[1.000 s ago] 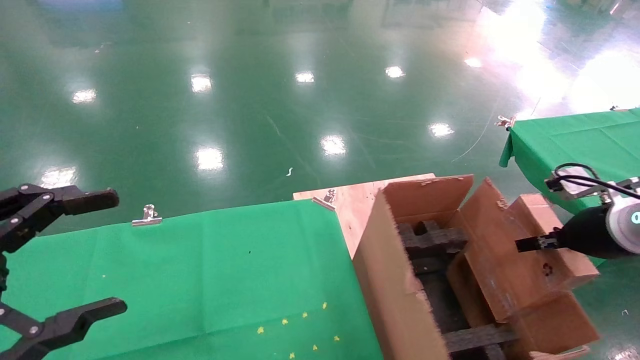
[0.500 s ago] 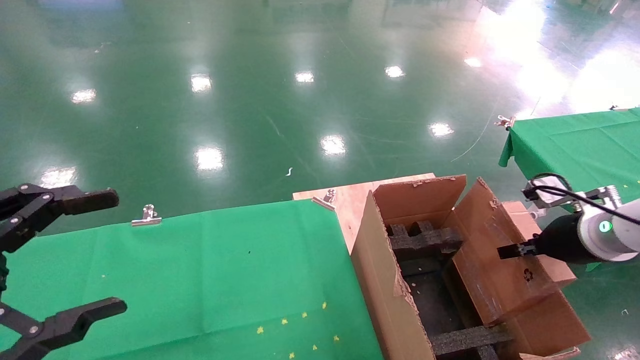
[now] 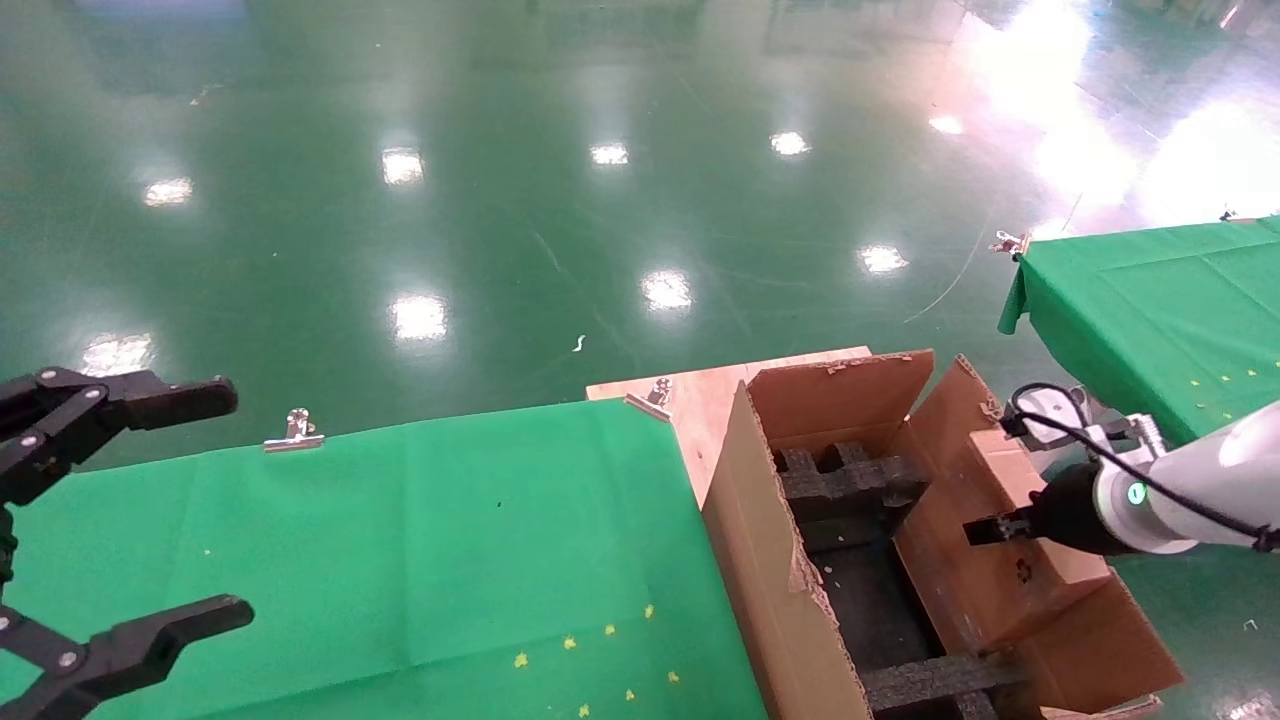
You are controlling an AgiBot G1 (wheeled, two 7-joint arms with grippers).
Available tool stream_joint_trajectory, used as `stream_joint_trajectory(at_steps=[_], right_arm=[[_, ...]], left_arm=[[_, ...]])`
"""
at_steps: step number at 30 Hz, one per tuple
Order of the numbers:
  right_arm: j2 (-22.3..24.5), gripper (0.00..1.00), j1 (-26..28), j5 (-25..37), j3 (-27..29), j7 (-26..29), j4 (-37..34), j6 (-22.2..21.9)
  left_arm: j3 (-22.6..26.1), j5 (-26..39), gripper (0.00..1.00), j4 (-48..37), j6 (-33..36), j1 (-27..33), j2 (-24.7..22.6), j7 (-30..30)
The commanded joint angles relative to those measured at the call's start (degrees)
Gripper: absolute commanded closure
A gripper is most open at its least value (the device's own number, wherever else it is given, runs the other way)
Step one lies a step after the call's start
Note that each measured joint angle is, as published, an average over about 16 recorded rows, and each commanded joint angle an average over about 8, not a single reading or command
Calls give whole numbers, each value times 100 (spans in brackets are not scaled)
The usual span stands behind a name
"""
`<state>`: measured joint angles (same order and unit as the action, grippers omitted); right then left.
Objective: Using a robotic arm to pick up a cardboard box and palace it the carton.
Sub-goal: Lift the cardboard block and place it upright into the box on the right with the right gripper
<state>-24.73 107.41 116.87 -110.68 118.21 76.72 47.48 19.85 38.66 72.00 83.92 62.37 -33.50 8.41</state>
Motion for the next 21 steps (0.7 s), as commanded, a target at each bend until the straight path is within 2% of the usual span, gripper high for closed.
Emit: stream_joint_trajectory(at_steps=[1, 10, 21], right_arm=[[-40, 100, -97, 74, -27, 107, -9, -81], [-351, 100, -646, 284, -152, 375, -385, -587], [-960, 100, -1270, -43, -256, 92, -1334, -1183]], left_arm=[[0, 0, 0, 0, 0, 0, 0, 0], [1, 0, 0, 0, 0, 0, 0, 0], [1, -1, 0, 0, 0, 0, 0, -1]])
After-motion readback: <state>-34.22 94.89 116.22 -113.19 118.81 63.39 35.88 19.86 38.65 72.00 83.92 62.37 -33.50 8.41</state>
